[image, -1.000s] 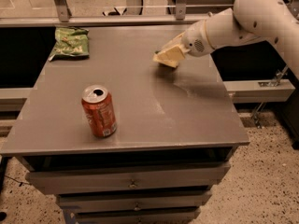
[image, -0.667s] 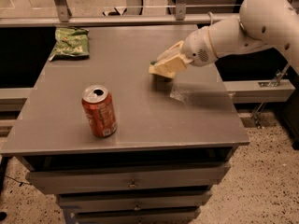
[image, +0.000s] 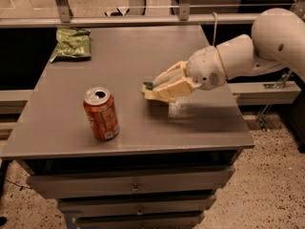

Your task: Move sponge near coke can

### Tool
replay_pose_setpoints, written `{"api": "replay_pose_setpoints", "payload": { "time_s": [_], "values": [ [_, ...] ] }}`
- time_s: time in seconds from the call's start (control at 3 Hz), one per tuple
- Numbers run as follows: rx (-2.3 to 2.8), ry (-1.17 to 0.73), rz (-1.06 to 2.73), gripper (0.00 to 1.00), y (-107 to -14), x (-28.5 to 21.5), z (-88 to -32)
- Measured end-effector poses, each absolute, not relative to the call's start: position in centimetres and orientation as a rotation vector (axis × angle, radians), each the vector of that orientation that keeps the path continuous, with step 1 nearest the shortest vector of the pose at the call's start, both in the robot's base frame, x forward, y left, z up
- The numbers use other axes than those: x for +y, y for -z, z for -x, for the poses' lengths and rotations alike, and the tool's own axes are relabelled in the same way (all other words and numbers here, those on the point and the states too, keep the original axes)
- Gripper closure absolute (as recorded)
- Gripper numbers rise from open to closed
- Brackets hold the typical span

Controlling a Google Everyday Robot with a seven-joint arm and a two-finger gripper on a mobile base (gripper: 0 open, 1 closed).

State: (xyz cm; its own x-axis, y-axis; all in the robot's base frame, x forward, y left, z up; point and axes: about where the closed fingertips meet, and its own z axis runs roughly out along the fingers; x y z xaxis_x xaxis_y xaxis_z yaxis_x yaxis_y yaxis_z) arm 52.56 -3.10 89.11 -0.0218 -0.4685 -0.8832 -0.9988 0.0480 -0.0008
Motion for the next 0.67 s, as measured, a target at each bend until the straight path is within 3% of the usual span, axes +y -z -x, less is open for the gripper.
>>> {"api": "replay_pose_setpoints", "payload": {
  "time_s": [0.67],
  "values": [
    [1.455, -1.068, 1.57, 1.0, -89.4, -0.2, -46.8]
  ]
}}
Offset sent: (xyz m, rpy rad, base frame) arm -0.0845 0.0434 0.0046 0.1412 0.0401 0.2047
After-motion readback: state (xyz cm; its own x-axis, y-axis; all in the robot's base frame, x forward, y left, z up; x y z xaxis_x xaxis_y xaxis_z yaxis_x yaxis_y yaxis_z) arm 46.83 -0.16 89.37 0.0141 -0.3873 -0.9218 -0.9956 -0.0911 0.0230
